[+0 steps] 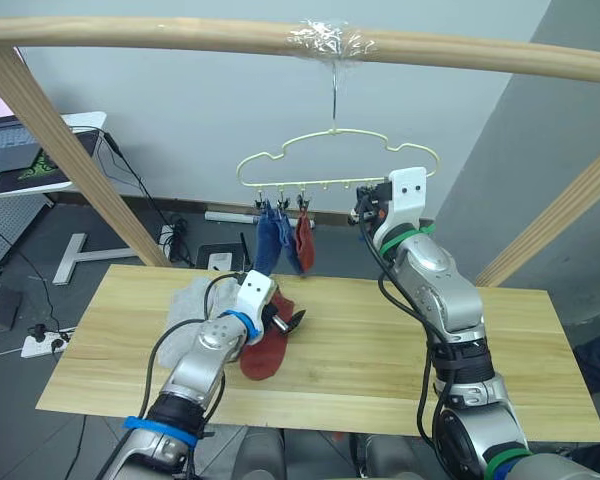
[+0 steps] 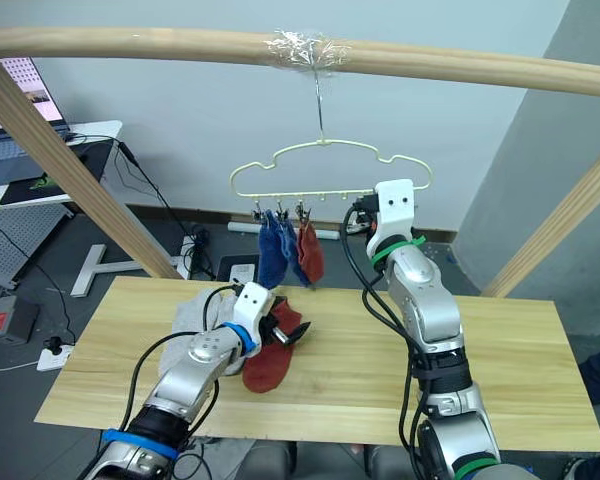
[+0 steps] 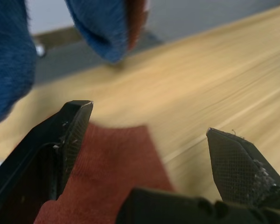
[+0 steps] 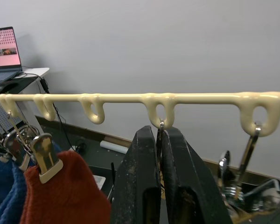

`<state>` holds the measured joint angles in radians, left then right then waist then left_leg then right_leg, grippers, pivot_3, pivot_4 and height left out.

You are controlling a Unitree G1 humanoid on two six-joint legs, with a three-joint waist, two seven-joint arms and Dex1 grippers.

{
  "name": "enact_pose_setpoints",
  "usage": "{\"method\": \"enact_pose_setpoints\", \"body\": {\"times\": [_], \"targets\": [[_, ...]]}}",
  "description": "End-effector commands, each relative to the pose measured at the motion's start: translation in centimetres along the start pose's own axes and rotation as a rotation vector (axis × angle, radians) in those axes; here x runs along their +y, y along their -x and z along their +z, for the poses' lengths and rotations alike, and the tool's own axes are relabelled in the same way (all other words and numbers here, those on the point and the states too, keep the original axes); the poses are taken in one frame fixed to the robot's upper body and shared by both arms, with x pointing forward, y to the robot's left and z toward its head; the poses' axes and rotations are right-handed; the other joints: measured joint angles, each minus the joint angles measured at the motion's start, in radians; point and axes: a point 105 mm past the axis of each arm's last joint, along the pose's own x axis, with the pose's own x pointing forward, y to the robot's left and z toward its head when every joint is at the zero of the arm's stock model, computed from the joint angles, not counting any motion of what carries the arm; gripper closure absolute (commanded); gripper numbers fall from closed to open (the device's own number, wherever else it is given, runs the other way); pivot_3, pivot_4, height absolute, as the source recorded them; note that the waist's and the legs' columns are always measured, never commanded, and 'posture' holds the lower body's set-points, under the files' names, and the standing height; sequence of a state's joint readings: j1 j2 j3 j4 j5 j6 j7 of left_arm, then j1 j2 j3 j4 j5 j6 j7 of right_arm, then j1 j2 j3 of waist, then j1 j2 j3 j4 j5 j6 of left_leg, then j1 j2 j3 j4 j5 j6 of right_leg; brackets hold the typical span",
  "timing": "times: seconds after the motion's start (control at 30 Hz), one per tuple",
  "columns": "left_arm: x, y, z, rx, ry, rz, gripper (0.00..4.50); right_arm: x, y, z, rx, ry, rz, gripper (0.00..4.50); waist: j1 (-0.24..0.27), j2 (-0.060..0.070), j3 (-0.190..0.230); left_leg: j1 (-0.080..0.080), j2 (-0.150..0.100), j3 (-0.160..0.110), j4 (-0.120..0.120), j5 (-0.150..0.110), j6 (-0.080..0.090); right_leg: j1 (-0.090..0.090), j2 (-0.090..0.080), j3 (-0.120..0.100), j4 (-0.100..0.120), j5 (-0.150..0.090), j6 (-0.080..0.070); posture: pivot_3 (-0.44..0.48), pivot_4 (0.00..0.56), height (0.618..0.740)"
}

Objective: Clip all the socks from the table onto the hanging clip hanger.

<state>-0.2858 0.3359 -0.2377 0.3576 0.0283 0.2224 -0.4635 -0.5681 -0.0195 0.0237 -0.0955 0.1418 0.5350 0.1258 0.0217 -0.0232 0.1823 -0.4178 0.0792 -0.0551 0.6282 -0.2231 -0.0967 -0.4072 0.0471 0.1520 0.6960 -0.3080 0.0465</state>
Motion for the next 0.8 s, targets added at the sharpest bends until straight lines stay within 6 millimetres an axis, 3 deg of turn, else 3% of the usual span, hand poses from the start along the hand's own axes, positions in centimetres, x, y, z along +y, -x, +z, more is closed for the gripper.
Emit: {"method": "enact_pose_setpoints", "body": {"times": [0.03,0.13,0.23,0.5,0.67,0.8], "targets": [[0.0,-0.1,-1.2,0.05,-0.013,0.028,0.0,0.1,0.4,1.0,-0.03,0.0,0.002,4.49,0.0,0.0,0.0,0.0,0.0,0.0,0.0,0.0,0.0,0.0,0.0,0.0,0.0,0.0,0.0,0.1,0.166,0.74],[-0.5,0.1,-2.6,0.105,0.036,0.002,0.0,0.0,0.5,1.0,-0.028,-0.003,-0.002,4.49,-0.001,0.0,0.0,0.001,0.0,0.0,0.0,0.0,0.0,0.0,0.0,0.0,0.001,0.0,0.0,0.096,0.161,0.74],[-0.6,0.2,-3.3,0.122,0.112,-0.006,0.56,-0.1,0.5,0.9,-0.022,-0.003,-0.005,4.5,-0.003,0.0,-0.001,0.001,0.0,0.0,0.0,0.0,0.0,0.001,0.0,0.0,0.001,0.0,0.0,0.096,0.161,0.74],[-2.1,0.5,-2.3,0.065,0.137,-0.104,2.87,-0.4,0.6,0.9,-0.012,-0.025,-0.007,4.5,-0.007,0.001,-0.002,0.002,0.0,0.0,0.0,0.0,0.0,0.001,0.0,0.0,0.001,0.0,0.0,0.103,0.153,0.74],[-4.4,0.6,0.3,-0.062,0.083,-0.213,4.44,-1.1,0.6,1.1,0.003,-0.06,-0.009,4.5,-0.005,0.001,-0.002,0.001,0.0,0.0,0.0,0.0,0.0,0.001,0.0,0.0,0.001,0.0,0.0,0.101,0.158,0.74],[-5.5,1.2,4.0,-0.235,-0.004,-0.254,4.47,-1.8,0.9,1.5,0.051,-0.164,-0.003,4.5,-0.003,0.001,-0.002,0.001,0.0,0.0,0.0,0.0,0.0,0.001,0.0,0.0,0.001,0.0,0.0,0.101,0.158,0.74]]}}
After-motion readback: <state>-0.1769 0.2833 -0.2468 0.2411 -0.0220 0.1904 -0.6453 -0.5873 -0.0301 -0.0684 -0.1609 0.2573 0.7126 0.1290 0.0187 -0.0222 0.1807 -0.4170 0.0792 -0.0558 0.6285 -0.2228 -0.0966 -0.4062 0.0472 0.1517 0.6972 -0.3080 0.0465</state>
